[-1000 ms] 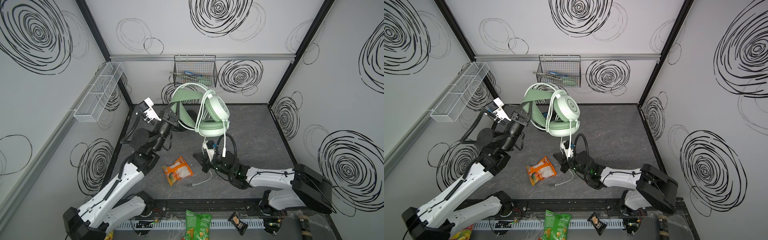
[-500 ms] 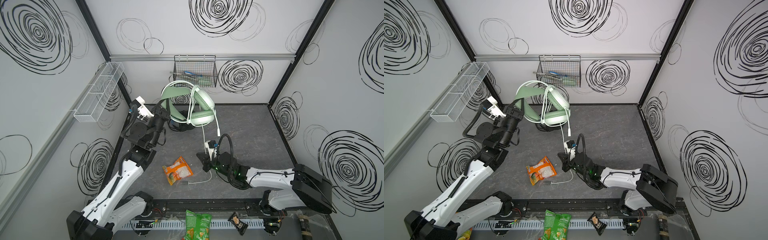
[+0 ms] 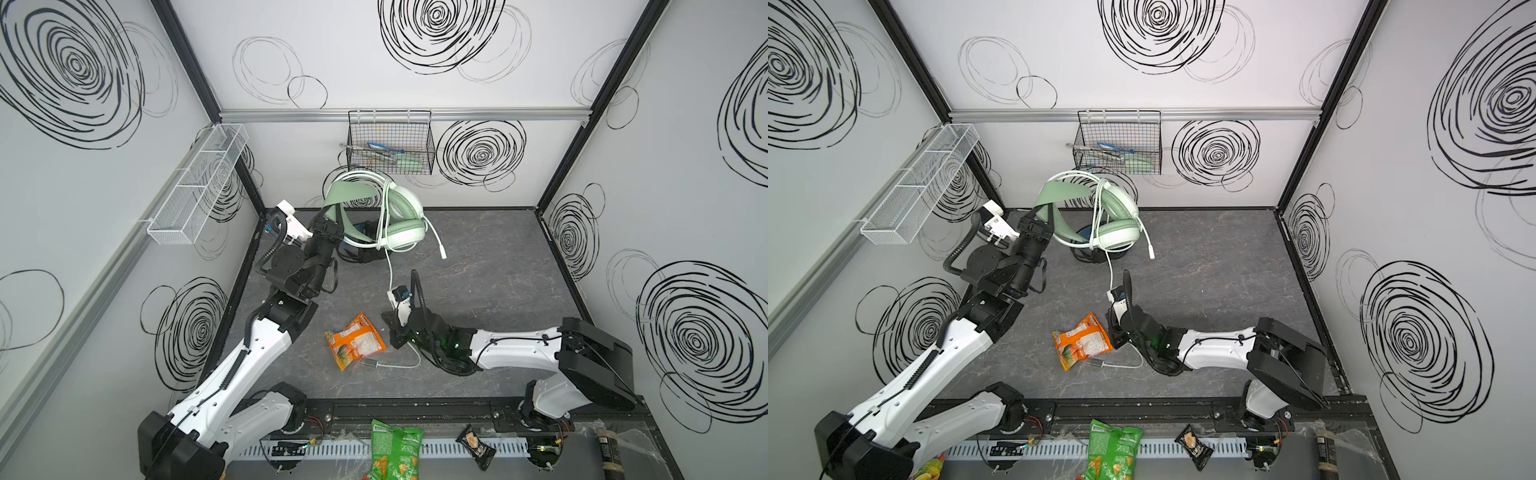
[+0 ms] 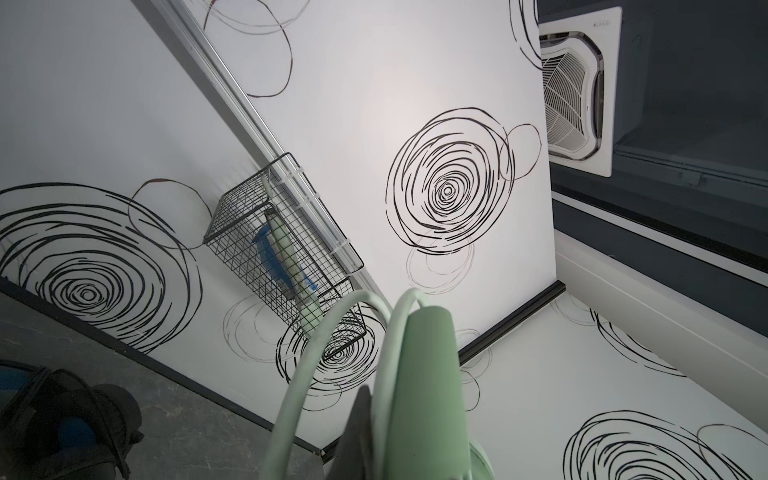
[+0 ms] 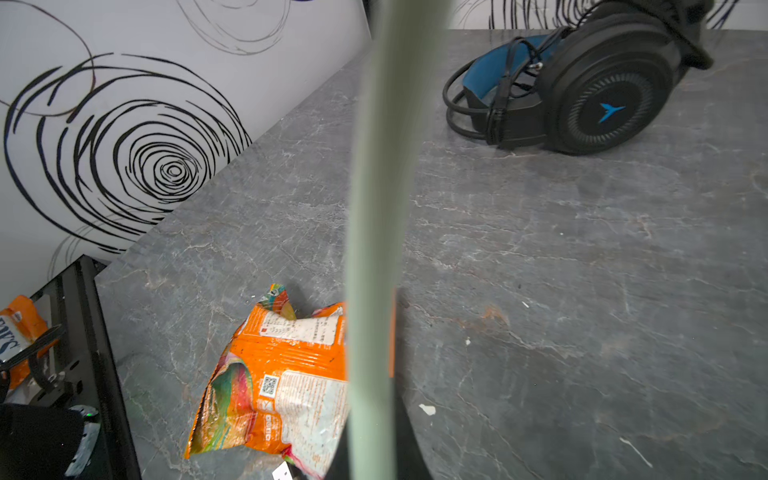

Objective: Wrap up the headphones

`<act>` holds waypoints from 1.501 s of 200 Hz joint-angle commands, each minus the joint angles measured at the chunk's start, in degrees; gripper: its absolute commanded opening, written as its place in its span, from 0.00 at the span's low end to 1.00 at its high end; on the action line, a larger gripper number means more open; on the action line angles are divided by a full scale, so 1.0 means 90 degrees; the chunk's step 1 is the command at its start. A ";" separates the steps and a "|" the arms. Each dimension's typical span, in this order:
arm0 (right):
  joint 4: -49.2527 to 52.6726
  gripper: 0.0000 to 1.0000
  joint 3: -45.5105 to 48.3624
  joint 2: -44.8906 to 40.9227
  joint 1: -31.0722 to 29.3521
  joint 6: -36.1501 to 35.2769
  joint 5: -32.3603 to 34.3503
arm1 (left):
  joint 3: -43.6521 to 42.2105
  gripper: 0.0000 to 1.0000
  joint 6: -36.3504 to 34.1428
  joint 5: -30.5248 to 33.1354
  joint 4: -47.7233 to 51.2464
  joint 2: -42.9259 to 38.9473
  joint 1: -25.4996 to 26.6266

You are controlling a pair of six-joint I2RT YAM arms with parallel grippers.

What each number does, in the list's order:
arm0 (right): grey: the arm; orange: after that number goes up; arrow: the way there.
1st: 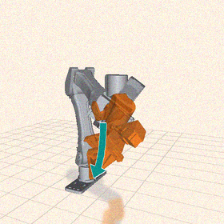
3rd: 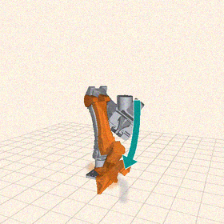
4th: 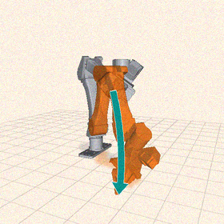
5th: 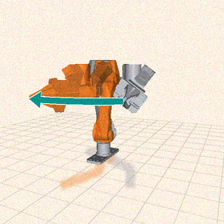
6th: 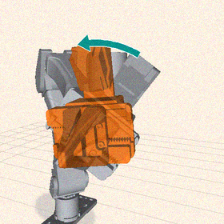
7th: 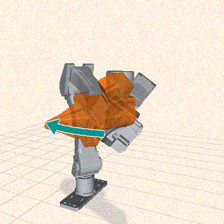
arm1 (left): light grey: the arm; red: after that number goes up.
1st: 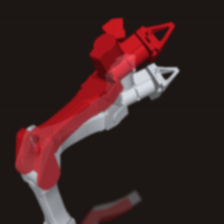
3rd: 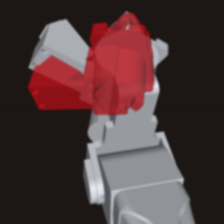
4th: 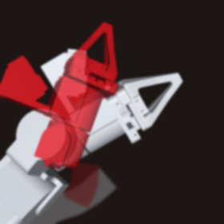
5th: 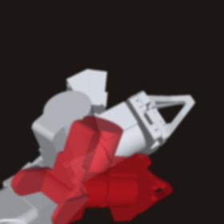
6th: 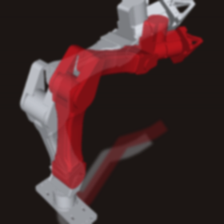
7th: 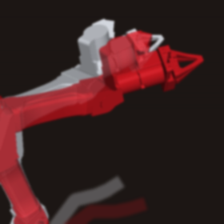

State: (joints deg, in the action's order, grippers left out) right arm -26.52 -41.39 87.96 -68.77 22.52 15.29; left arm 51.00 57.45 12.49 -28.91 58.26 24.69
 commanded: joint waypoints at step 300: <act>0.3134 0.00 -0.1982 -0.2018 -0.1050 -0.3069 0.0717 | -0.0675 0.00 -0.2912 0.1620 0.0320 0.0128 0.0804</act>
State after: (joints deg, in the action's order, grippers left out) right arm 5.50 -55.46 67.64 -76.82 -3.99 23.51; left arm 44.12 21.19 29.43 -21.91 59.29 33.54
